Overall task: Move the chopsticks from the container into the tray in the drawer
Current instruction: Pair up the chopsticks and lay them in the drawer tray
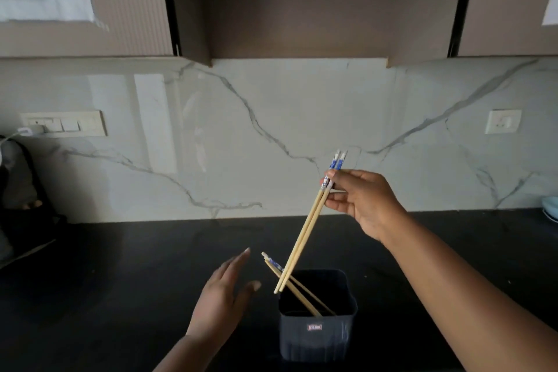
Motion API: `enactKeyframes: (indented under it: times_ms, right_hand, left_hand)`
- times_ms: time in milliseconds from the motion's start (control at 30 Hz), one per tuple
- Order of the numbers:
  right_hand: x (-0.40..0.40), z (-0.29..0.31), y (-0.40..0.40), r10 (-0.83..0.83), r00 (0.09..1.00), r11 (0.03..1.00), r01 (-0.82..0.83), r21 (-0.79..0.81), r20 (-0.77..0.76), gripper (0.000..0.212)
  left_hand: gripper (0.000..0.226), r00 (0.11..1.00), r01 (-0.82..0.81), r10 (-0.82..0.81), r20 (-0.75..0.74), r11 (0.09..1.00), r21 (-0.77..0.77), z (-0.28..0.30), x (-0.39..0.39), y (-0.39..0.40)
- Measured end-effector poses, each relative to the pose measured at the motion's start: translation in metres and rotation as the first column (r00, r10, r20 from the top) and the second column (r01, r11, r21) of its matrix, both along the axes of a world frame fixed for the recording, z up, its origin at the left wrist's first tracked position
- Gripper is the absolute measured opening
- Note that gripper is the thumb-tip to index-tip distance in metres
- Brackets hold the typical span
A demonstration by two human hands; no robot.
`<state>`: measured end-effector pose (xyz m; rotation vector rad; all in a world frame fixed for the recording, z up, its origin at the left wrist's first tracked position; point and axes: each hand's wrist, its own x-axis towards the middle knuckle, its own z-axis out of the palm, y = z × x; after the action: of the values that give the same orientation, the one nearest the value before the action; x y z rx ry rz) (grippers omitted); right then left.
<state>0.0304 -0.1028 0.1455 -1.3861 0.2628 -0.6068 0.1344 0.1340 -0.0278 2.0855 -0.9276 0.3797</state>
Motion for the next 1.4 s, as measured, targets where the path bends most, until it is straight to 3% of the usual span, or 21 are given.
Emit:
enactKeyframes:
  times_ms: [100, 200, 367, 433, 500, 600, 667, 767, 833, 900, 967, 1167, 1400]
  right_hand:
    - [0.003, -0.005, 0.012, 0.050, 0.997, 0.985, -0.040, 0.168, -0.057, 0.012]
    - [0.005, -0.015, 0.023, 0.096, 0.990, 0.959, -0.063, 0.277, -0.108, 0.013]
    - [0.002, -0.033, 0.038, 0.199, 0.975, 0.865, -0.128, 0.484, -0.098, 0.017]
    - [0.002, -0.043, 0.046, 0.258, 0.962, 0.819, -0.167, 0.549, -0.091, 0.017]
    - [0.001, -0.052, 0.057, 0.302, 0.949, 0.793, -0.199, 0.575, -0.088, 0.014]
    - [0.001, -0.063, 0.070, 0.378, 0.914, 0.796, -0.239, 0.557, -0.149, 0.012]
    - [0.000, -0.070, 0.073, 0.416, 0.877, 0.827, -0.254, 0.502, -0.241, 0.028]
    - [-0.003, -0.078, 0.076, 0.418, 0.812, 0.878, -0.245, 0.412, -0.407, 0.051]
    - [-0.005, -0.087, 0.075, 0.388, 0.780, 0.897, -0.196, 0.397, -0.492, 0.065]
    - [-0.008, -0.097, 0.077, 0.371, 0.780, 0.888, -0.139, 0.439, -0.504, 0.067]
    - [-0.009, -0.104, 0.081, 0.371, 0.810, 0.842, -0.087, 0.532, -0.455, 0.062]
    - [-0.010, -0.105, 0.091, 0.342, 0.887, 0.721, -0.035, 0.692, -0.312, 0.060]
    - [-0.015, -0.112, 0.092, 0.351, 0.862, 0.752, -0.028, 0.659, -0.365, 0.056]
  left_hand:
    - [0.065, 0.974, 0.152, -0.133, 0.185, 0.984, -0.091, 0.056, -0.016, -0.005]
    - [0.048, 0.915, 0.319, -0.257, 0.310, 0.933, -0.169, 0.088, -0.032, -0.008]
    - [0.026, 0.829, 0.510, -0.385, 0.406, 0.818, -0.267, 0.098, -0.039, -0.007]
    - [0.033, 0.808, 0.549, -0.418, 0.415, 0.789, -0.275, 0.098, -0.042, -0.008]
    - [0.038, 0.784, 0.585, -0.455, 0.422, 0.769, -0.258, 0.103, -0.048, -0.010]
    - [0.027, 0.771, 0.608, -0.490, 0.406, 0.755, -0.244, 0.118, -0.063, -0.011]
    - [0.019, 0.805, 0.583, -0.498, 0.322, 0.763, -0.279, 0.130, -0.070, -0.011]
    - [0.016, 0.876, 0.418, -0.482, 0.000, 0.759, -0.498, 0.147, -0.070, -0.013]
    - [0.014, 0.840, 0.263, -0.496, -0.219, 0.726, -0.636, 0.156, -0.063, -0.015]
    - [0.010, 0.771, 0.170, -0.539, -0.338, 0.686, -0.707, 0.165, -0.054, -0.015]
    - [0.008, 0.719, 0.109, -0.566, -0.403, 0.665, -0.739, 0.169, -0.048, -0.013]
    - [0.007, 0.692, 0.030, -0.494, -0.526, 0.748, -0.663, 0.151, -0.038, -0.019]
    - [0.009, 0.666, 0.012, -0.466, -0.583, 0.788, -0.615, 0.138, -0.032, -0.023]
